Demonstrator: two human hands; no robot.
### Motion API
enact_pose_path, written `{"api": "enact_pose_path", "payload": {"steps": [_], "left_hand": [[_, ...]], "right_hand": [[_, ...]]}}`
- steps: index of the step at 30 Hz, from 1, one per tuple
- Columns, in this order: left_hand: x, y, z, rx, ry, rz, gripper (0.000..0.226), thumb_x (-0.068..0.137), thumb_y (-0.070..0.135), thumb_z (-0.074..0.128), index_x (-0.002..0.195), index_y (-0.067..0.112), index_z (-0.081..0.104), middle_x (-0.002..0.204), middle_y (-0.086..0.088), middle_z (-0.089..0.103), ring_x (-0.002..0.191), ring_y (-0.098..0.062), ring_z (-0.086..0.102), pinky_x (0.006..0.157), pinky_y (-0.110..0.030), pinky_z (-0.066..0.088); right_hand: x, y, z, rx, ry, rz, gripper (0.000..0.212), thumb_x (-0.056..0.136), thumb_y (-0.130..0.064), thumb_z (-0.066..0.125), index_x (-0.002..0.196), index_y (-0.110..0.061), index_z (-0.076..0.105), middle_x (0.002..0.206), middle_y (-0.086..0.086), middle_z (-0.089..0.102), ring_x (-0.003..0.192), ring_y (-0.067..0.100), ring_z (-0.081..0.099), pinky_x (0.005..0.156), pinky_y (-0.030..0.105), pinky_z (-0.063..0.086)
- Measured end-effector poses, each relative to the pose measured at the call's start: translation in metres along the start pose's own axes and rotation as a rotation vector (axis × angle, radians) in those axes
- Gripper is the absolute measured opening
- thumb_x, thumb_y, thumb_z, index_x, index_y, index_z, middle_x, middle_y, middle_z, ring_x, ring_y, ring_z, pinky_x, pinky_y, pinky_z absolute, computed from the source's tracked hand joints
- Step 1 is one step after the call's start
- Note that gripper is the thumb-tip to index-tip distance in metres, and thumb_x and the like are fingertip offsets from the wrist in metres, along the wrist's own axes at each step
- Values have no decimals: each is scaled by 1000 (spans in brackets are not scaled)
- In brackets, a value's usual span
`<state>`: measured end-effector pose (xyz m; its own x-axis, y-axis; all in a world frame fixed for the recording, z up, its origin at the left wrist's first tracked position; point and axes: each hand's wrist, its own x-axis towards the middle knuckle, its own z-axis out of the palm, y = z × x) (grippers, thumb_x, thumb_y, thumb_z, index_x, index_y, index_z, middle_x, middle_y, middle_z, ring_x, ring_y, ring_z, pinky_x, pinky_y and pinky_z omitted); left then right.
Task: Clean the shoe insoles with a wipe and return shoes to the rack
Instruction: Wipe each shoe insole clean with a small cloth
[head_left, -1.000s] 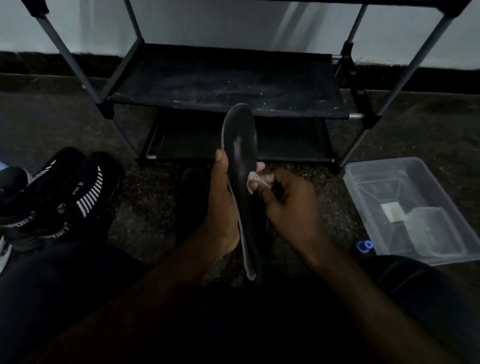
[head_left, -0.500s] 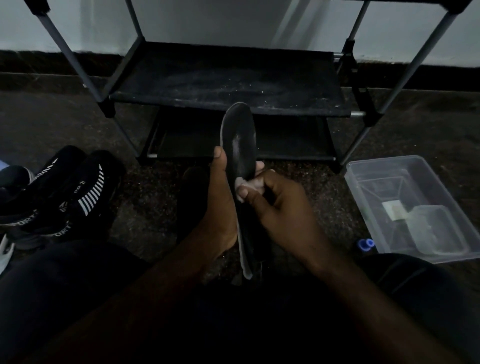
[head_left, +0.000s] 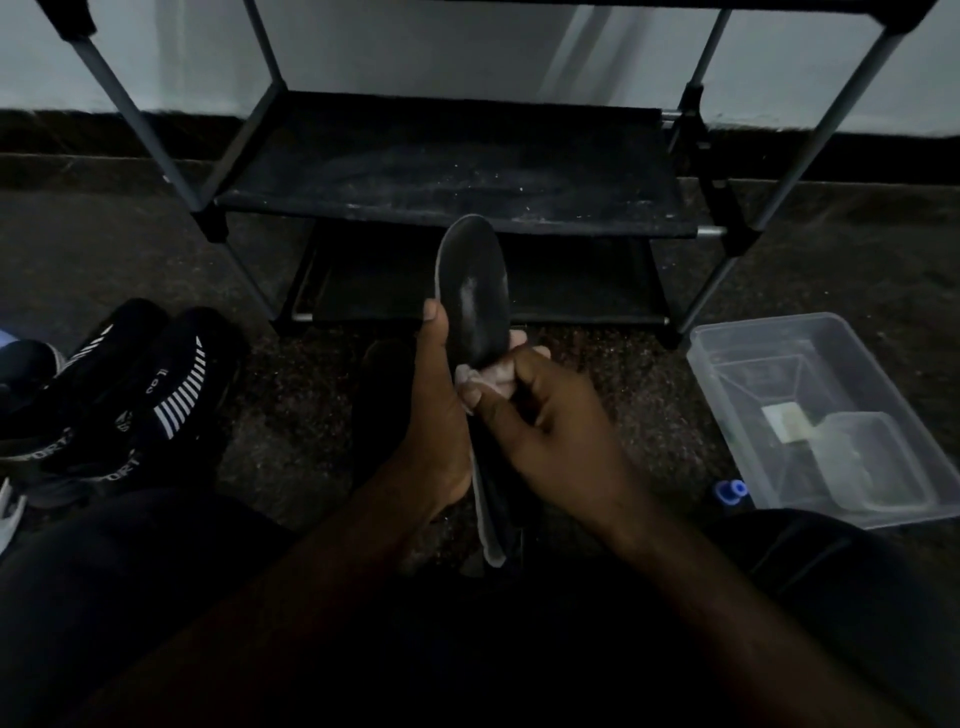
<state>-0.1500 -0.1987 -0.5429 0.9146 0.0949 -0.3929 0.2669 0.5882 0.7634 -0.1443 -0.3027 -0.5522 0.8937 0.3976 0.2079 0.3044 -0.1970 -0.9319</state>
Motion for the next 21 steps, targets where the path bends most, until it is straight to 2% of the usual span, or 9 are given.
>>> {"api": "enact_pose_path", "payload": {"steps": [3, 6, 9, 11, 13, 15, 17, 19, 21], "left_hand": [[-2, 0, 3, -16, -36, 36, 84, 74, 69, 36, 115, 1, 62, 114, -22, 67, 105, -30, 66, 94, -39, 52], [-2, 0, 4, 2, -58, 80, 84, 78, 65, 33, 118, -5, 60, 104, -22, 68, 95, -27, 68, 85, -35, 56], [0, 1, 1, -18, -51, 37, 92, 75, 68, 35, 124, -6, 56, 115, -28, 64, 104, -32, 65, 86, -36, 56], [0, 2, 0, 0, -44, 2, 96, 73, 72, 35, 126, -6, 55, 122, -26, 60, 115, -33, 60, 97, -44, 49], [0, 2, -2, 31, -58, -8, 96, 72, 74, 34, 125, -4, 58, 121, -25, 64, 114, -32, 62, 97, -44, 50], [-1, 1, -1, 5, -70, 23, 86, 79, 70, 32, 117, -1, 62, 113, -22, 68, 103, -28, 68, 89, -37, 56], [0, 0, 1, -13, -91, 56, 76, 84, 64, 32, 111, 1, 65, 102, -17, 71, 94, -24, 69, 84, -32, 56], [0, -1, 2, 2, -83, 73, 77, 81, 64, 35, 110, -1, 65, 100, -17, 71, 95, -24, 69, 87, -33, 56], [1, 0, 1, -17, -60, 60, 75, 79, 65, 38, 107, 3, 68, 107, -21, 70, 98, -27, 69, 86, -35, 57]], "right_hand": [[7, 9, -7, -96, 114, 27, 14, 94, -25, 65, 89, -12, 69, 85, -8, 73, 84, 3, 68, 79, 34, 57], [15, 18, -13, -126, 255, 97, 18, 93, -31, 66, 87, -14, 69, 83, -9, 73, 81, 1, 69, 77, 39, 57], [12, 13, -6, -110, 176, 68, 18, 93, -31, 65, 85, -15, 69, 80, -8, 72, 79, 6, 69, 79, 39, 55], [5, 5, 1, -80, 72, 8, 18, 94, -28, 65, 85, -13, 68, 75, -5, 70, 72, 11, 68, 72, 39, 54], [1, 2, 2, -67, 28, -33, 17, 94, -25, 65, 86, -10, 68, 76, -4, 70, 70, 11, 67, 65, 39, 55], [5, 7, -2, -103, 82, -23, 20, 94, -30, 64, 88, -11, 68, 81, -5, 72, 76, 9, 68, 68, 41, 56], [12, 16, -10, -137, 210, 46, 22, 93, -35, 65, 90, -14, 68, 88, -7, 73, 84, 6, 70, 75, 42, 57], [17, 21, -13, -130, 284, 94, 21, 91, -34, 67, 89, -13, 68, 92, -8, 74, 89, 3, 70, 79, 42, 58], [15, 19, -11, -101, 228, 80, 20, 92, -32, 67, 87, -13, 67, 89, -7, 74, 88, 5, 70, 78, 41, 58]]}}
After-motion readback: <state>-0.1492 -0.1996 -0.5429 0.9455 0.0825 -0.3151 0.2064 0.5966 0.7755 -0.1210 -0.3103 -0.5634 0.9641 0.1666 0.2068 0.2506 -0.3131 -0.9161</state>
